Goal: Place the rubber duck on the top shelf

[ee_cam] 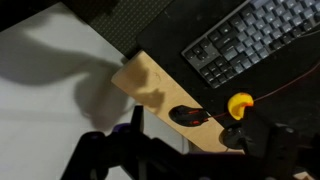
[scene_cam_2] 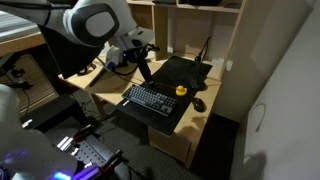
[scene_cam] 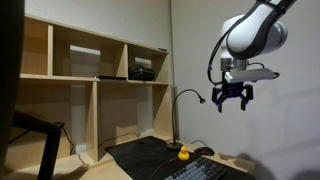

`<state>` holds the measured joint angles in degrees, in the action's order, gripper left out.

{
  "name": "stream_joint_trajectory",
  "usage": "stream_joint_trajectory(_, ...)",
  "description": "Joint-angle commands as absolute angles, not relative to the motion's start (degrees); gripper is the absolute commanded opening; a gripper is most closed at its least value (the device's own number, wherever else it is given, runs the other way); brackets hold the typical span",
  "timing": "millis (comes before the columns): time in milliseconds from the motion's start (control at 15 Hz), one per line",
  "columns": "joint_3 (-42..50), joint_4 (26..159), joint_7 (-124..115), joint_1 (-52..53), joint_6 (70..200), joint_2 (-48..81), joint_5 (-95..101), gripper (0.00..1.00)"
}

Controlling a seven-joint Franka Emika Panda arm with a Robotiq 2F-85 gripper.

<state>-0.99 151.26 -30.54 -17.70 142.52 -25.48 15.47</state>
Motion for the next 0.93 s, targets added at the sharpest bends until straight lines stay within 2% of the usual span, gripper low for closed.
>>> stream_joint_trajectory(0, -5.5, 144.6, -39.7, -19.1, 144.3, -15.2, 17.5, 1.0)
stream_joint_trajectory(67, -3.6, 148.9, -36.9, -17.1, 144.0, -20.6, 16.4, 1.0)
stream_joint_trajectory(333, -4.3, 144.2, -41.1, -17.0, 142.9, -14.1, 18.8, 1.0)
stream_joint_trajectory(533, -5.5, 137.2, -49.4, -17.7, 142.5, -2.4, 25.7, 1.0)
stream_joint_trajectory(867, 0.2, 125.9, -54.7, -11.0, 142.9, 11.1, 27.9, 1.0)
